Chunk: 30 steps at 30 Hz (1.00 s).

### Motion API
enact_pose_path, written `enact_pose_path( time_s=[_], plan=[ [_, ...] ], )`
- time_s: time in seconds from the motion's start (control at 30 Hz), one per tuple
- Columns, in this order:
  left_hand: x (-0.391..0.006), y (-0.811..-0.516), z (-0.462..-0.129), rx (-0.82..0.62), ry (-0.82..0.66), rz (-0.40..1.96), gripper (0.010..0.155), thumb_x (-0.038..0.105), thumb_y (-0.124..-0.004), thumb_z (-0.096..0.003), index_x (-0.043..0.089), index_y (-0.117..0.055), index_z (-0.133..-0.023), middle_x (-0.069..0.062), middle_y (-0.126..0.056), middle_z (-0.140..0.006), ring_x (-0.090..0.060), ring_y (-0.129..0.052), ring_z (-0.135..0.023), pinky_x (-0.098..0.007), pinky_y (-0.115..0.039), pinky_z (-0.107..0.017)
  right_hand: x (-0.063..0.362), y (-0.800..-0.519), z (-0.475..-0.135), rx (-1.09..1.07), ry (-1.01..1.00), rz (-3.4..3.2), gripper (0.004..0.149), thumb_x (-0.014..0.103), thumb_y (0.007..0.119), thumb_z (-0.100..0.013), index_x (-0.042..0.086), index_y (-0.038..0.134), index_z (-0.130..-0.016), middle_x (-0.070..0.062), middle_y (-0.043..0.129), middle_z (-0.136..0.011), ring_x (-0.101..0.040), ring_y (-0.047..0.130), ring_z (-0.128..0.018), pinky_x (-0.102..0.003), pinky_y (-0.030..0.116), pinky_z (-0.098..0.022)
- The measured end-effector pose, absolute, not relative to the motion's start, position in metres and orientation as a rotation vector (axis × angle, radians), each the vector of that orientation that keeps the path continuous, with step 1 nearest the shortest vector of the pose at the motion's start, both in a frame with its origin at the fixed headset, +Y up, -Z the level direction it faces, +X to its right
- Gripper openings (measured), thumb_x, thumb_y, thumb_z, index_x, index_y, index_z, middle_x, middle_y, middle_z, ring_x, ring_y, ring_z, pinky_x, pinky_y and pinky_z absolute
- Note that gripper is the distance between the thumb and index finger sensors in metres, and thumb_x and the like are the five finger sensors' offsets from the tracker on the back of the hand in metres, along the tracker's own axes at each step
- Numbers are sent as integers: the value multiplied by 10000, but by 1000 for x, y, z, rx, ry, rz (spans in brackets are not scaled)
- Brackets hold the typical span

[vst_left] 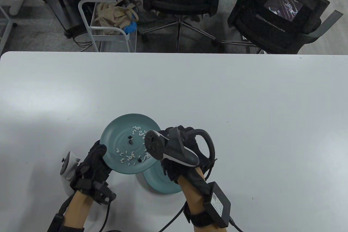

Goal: Pick coffee beans with hand pinch into plate

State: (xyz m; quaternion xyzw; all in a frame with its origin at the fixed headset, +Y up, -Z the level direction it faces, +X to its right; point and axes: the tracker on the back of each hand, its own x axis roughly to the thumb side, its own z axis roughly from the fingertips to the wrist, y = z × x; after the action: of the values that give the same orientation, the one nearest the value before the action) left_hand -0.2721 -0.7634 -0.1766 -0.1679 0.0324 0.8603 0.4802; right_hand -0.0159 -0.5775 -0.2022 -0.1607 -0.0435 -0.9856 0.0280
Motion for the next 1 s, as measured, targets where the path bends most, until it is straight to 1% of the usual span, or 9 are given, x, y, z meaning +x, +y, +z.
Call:
enact_pose_path(
  time_s=[0.37,0.73,1.0],
  plan=[
    [-273,-763,-176,-409,82,2099,610,443,-624,-489,219,-390,-1006,-114,-709,-908,-368,-904,-658,-425,-828,-432,-12,-588,-209,-429,-222,-3020,353,314,886,-421,223,858,-761,-110,967,-711,-257,926,-464,-574,719,-508],
    [-273,-763,-177,-411,87,2097,610,442,-625,-488,219,-391,-1005,-114,-709,-908,-366,-904,-660,-426,-827,-432,-13,-590,-210,-444,-252,-3020,346,314,879,-425,228,858,-760,-95,971,-696,-254,926,-454,-571,721,-507],
    [-273,-763,-177,-414,82,2094,610,442,-624,-489,218,-390,-1006,-114,-709,-908,-367,-904,-659,-426,-827,-432,-13,-590,-210,-450,-233,-3024,349,313,876,-428,228,851,-766,-93,963,-705,-256,922,-463,-573,714,-512]
  ],
)
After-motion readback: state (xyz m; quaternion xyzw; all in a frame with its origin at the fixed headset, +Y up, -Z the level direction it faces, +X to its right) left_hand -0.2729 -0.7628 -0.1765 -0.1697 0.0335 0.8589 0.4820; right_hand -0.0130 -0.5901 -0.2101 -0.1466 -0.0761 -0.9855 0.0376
